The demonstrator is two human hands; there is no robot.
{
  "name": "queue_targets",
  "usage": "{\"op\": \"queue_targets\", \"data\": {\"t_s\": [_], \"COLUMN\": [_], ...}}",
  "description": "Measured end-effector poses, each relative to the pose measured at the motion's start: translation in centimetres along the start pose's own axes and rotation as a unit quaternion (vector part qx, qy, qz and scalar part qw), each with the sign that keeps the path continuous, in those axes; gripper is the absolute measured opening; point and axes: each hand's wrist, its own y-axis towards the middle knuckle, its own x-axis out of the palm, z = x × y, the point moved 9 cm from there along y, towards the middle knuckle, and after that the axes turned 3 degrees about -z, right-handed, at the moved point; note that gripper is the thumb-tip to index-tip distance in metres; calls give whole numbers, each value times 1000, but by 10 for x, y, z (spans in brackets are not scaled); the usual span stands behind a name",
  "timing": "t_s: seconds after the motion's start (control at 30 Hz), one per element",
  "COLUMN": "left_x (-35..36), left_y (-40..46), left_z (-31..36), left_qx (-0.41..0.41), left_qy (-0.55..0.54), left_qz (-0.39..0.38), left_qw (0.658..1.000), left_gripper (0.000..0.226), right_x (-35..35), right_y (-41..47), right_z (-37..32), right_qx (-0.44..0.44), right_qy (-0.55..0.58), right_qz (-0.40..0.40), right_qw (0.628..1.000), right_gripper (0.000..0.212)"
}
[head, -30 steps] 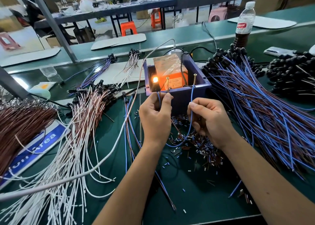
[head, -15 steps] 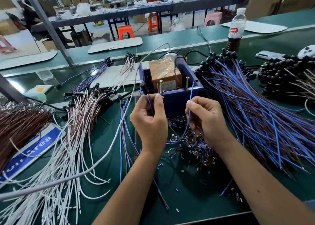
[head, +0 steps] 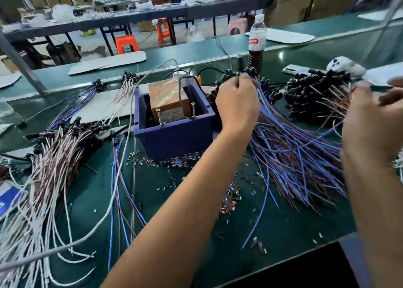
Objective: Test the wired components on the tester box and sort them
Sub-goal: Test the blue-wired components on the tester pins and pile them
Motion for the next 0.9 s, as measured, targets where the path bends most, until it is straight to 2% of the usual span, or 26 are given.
{"op": "queue_targets", "data": {"t_s": [0.07, 0.13, 0.23, 0.3, 0.33, 0.4, 0.43, 0.47, 0.5, 0.53, 0.6, 0.63, 0.77, 0.9], "left_x": [12, 35, 45, 52, 54, 60, 63, 64, 65, 64, 55, 49, 27, 26], "left_y": [14, 20, 27, 31, 33, 38, 42, 47, 51, 57, 69, 74, 90, 94], "left_z": [-10, -12, 3, 18, 24, 29, 27, 23, 18, 12, -6, -17, -37, -45], "left_qx": [-51, -71, -17, 44, 69, 74, 60, 41, 23, 10, -25, -46, -74, -46], "left_qy": [-19, -28, 23, 123, 150, 145, 128, 114, 110, 119, 140, 128, 66, 136], "left_qz": [-19, -42, -44, -39, -35, -46, -56, -63, -65, -59, -24, -4, 66, 58], "left_qw": [998, 996, 999, 991, 986, 986, 988, 991, 992, 991, 990, 991, 993, 988], "left_gripper": [45, 48, 50, 48, 47, 47, 47, 47, 45, 42, 35, 32, 26, 19], "right_x": [0, 3, 28, 30, 31, 36, 41, 47, 55, 65, 86, 93, 111, 134], "right_y": [-8, -23, -45, -43, -42, -38, -36, -34, -33, -34, -43, -50, -69, -84], "right_z": [-28, -59, -78, -76, -76, -69, -65, -59, -55, -50, -33, -25, -10, 25], "right_qx": [-110, -239, -333, -345, -338, -237, -172, -131, -124, -150, -216, -229, -260, -213], "right_qy": [-30, -75, -131, -125, -76, 99, 158, 164, 105, -5, -260, -316, -370, -438], "right_qz": [2, -39, -158, -178, -198, -275, -307, -333, -358, -387, -422, -439, -444, -473], "right_qw": [994, 967, 920, 913, 917, 926, 923, 919, 919, 910, 841, 809, 774, 734], "right_gripper": [47, 35, 29, 33, 39, 54, 60, 63, 61, 57, 55, 59, 72, 102]}}
